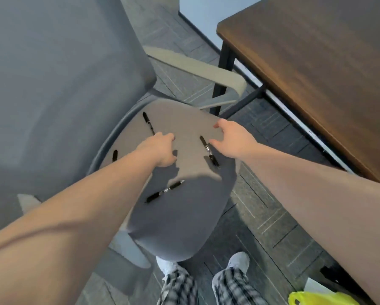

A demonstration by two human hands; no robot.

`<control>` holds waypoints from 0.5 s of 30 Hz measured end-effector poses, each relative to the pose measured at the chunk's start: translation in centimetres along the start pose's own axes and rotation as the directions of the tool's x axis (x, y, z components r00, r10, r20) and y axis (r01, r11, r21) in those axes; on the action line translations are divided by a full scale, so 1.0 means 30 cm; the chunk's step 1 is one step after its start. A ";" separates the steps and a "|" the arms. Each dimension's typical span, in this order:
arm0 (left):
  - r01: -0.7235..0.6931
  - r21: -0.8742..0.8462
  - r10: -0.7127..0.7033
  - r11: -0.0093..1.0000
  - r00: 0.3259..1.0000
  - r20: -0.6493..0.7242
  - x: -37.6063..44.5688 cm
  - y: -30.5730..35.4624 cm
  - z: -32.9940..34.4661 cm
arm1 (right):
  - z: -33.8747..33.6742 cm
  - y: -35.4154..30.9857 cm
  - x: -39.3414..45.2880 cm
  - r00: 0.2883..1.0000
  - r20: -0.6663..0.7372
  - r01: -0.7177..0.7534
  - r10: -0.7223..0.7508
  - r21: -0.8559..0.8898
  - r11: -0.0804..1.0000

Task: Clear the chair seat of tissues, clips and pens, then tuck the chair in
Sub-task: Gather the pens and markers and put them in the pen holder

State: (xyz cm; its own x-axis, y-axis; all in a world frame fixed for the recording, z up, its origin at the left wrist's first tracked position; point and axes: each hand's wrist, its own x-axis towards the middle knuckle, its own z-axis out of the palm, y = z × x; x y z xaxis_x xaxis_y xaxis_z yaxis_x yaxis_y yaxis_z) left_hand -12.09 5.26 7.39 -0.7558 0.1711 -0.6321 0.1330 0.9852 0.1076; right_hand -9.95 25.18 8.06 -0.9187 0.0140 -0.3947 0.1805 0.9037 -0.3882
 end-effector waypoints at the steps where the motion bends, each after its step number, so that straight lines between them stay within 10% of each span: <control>1: 0.011 -0.009 -0.011 1.000 1.000 0.010 0.000 -0.037 0.033 | 0.043 -0.015 0.013 1.000 0.024 0.005 -0.005 -0.011 1.000; 15: 0.041 -0.017 -0.039 0.999 0.997 0.069 0.077 -0.213 0.432 | 0.464 -0.004 0.141 0.990 0.127 -0.036 0.053 -0.128 0.991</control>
State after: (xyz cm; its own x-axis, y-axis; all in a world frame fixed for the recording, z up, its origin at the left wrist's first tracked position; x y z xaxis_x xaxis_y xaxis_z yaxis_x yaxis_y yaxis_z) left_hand -6.37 -0.68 -4.72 -0.7142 0.1317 -0.6875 0.0912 0.9913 0.0952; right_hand -8.98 19.17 -5.15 -0.8556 0.0068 -0.5175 0.1670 0.9501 -0.2635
